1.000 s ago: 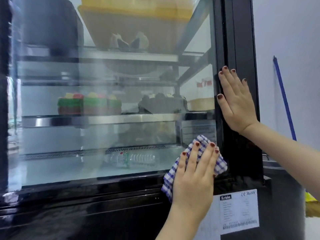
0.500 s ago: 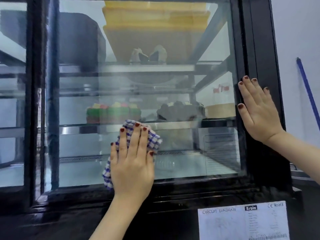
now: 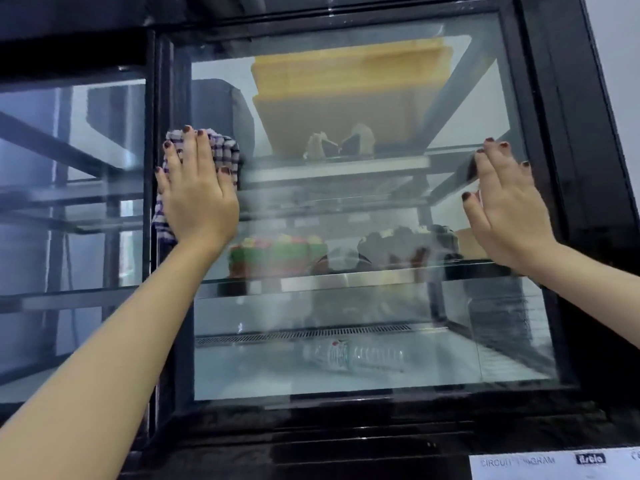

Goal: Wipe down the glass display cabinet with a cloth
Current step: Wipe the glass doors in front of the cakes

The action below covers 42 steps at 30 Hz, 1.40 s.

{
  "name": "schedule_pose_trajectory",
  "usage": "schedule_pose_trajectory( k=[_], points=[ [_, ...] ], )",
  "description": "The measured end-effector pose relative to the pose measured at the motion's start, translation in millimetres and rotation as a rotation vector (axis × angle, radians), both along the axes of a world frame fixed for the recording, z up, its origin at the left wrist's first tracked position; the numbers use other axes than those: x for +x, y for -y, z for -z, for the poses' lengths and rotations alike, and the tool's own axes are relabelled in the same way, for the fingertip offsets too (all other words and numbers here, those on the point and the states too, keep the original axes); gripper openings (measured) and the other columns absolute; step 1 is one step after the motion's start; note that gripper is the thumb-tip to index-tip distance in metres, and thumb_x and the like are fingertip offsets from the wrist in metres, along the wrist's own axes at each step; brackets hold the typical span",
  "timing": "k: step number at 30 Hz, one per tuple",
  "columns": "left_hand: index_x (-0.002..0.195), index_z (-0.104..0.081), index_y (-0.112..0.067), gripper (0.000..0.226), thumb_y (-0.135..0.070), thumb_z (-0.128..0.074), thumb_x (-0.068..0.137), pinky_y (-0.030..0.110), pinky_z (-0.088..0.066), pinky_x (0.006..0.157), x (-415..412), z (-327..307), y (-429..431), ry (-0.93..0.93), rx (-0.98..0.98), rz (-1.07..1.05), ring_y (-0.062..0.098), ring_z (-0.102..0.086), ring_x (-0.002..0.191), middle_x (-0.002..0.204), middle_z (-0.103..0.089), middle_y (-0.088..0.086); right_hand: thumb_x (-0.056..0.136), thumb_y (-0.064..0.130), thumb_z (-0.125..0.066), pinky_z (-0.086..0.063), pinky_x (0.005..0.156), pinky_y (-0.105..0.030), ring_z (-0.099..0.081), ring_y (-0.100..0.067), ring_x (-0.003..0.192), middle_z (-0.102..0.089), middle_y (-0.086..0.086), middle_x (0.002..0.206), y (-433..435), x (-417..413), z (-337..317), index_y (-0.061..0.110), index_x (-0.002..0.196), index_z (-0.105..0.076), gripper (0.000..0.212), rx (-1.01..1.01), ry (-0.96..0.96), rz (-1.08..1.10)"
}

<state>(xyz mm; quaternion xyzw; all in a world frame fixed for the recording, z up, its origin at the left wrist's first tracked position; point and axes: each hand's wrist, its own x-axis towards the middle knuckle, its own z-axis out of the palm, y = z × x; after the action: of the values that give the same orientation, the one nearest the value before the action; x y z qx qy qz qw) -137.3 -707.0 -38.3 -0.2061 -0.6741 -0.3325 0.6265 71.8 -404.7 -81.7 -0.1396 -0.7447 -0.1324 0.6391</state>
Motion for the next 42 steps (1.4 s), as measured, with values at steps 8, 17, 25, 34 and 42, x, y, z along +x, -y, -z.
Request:
schedule_pose_trajectory(
  k=[8,17,25,34,42],
  points=[
    [0.143,-0.032,-0.004,0.058,-0.026,-0.033,0.089,0.046,-0.013,0.113,-0.5,208.4,15.7,-0.042,-0.188,0.044,0.027,-0.019,0.141,0.150,-0.030,0.008,0.091,0.037,-0.017,-0.008,0.114,-0.052,-0.011,-0.031,0.145,-0.017,-0.017,0.156,-1.2,-5.6,6.3,0.003,0.146,-0.027,0.066,0.017,-0.023,0.042],
    [0.150,-0.017,-0.019,0.059,-0.034,-0.021,0.093,0.040,-0.003,0.116,-8.8,28.5,12.2,-0.045,-0.040,0.011,0.020,-0.007,0.145,0.157,-0.014,-0.004,0.083,0.045,-0.018,-0.006,0.115,-0.051,-0.010,-0.035,0.144,-0.016,-0.021,0.155,36.3,-34.0,-21.4,0.002,0.144,-0.029,0.075,-0.086,-0.132,-0.020],
    [0.151,-0.014,-0.019,0.053,-0.030,-0.023,0.100,0.044,-0.005,0.116,-10.0,-150.1,11.4,0.014,0.042,-0.032,0.023,-0.004,0.145,0.159,-0.007,-0.002,0.088,0.042,-0.014,0.001,0.116,-0.046,-0.002,-0.014,0.147,-0.007,0.005,0.159,118.3,-94.7,-58.6,0.018,0.151,-0.017,0.067,0.105,-0.014,-0.023],
    [0.150,-0.011,-0.012,0.070,-0.034,-0.026,0.085,0.025,0.005,0.116,18.7,45.9,-8.2,-0.136,-0.169,0.371,0.005,-0.008,0.141,0.156,-0.019,0.003,0.085,0.019,-0.032,-0.011,0.117,-0.039,-0.026,-0.019,0.142,-0.040,-0.002,0.148,116.2,-79.0,-37.2,0.011,0.136,-0.048,0.054,0.049,-0.153,-0.367],
    [0.143,-0.032,-0.010,0.056,-0.005,-0.030,0.087,0.012,0.008,0.112,37.1,131.7,-12.3,0.001,-0.389,0.768,-0.006,0.004,0.141,0.150,-0.003,-0.021,0.086,0.051,-0.025,0.001,0.115,-0.027,-0.012,-0.001,0.141,-0.025,0.019,0.146,113.1,-65.1,37.6,0.027,0.140,-0.038,0.061,-0.044,-0.006,-0.494]
  ],
)
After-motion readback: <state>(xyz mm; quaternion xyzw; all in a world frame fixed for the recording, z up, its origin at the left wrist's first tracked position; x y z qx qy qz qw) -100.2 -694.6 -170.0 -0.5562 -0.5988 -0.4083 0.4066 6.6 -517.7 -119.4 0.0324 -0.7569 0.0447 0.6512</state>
